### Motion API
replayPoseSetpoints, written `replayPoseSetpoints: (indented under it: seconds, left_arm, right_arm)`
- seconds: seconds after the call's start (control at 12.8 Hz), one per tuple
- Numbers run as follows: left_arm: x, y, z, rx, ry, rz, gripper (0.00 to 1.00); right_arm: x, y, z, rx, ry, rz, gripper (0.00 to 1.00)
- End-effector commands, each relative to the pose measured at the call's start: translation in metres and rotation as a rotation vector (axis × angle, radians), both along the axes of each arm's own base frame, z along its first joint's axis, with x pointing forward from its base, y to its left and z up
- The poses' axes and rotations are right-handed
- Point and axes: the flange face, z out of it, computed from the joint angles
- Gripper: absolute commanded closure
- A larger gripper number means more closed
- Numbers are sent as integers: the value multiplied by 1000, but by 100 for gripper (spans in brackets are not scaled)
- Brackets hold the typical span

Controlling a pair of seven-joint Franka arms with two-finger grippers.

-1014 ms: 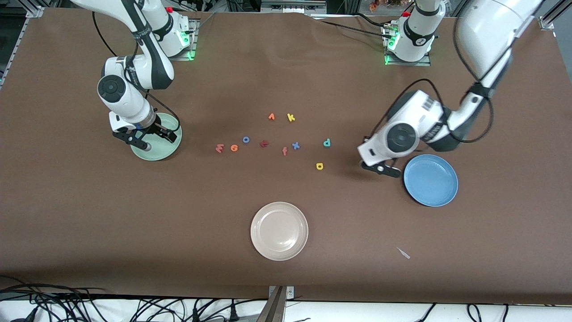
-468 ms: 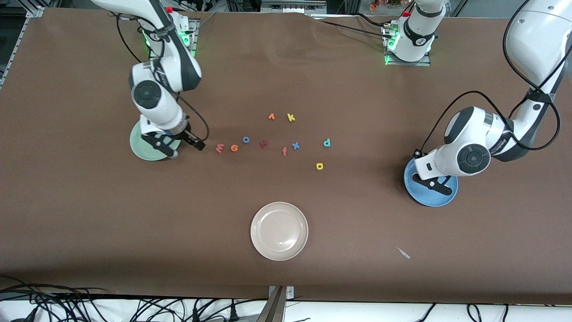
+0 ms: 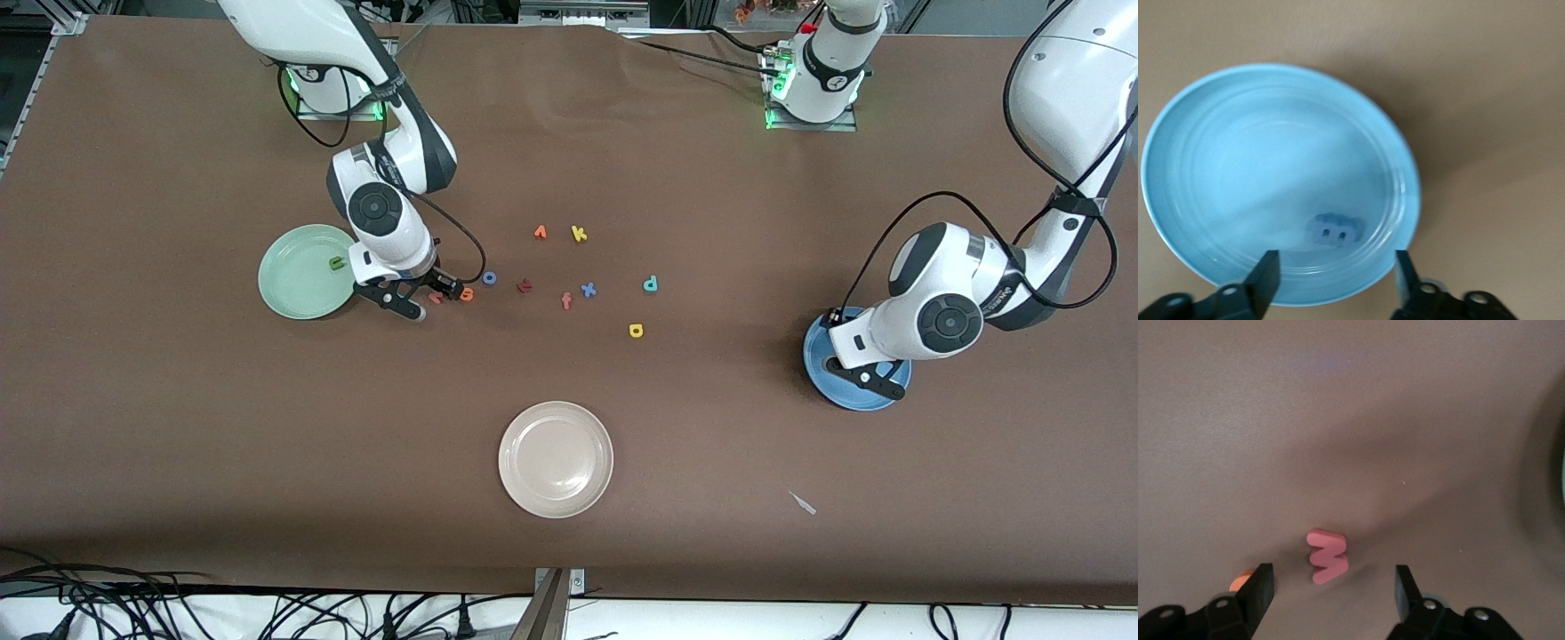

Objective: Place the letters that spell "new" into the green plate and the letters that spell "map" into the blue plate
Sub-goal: 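Carry the pink M to the green plate while the left gripper reaches the P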

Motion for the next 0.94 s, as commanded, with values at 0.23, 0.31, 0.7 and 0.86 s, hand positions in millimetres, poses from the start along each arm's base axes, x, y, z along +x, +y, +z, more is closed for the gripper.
replayPoseSetpoints:
  seconds: [0.23, 0.31, 0.7, 0.86]
  left_arm:
    - [-26, -95, 25, -54, -30, 211, 0]
    - [-38, -116, 24, -66, -50, 246, 0]
    - [-112, -209, -5, -114, -194, 400, 0]
    - [-135, -249, -15, -82, -230, 420, 0]
  right_arm:
    - [6, 0, -12, 13, -12, 1, 27]
    - [7, 1, -12, 15, -15, 1, 31]
    - [7, 1, -13, 17, -24, 2, 70]
    - [8, 0, -16, 18, -29, 1, 75]
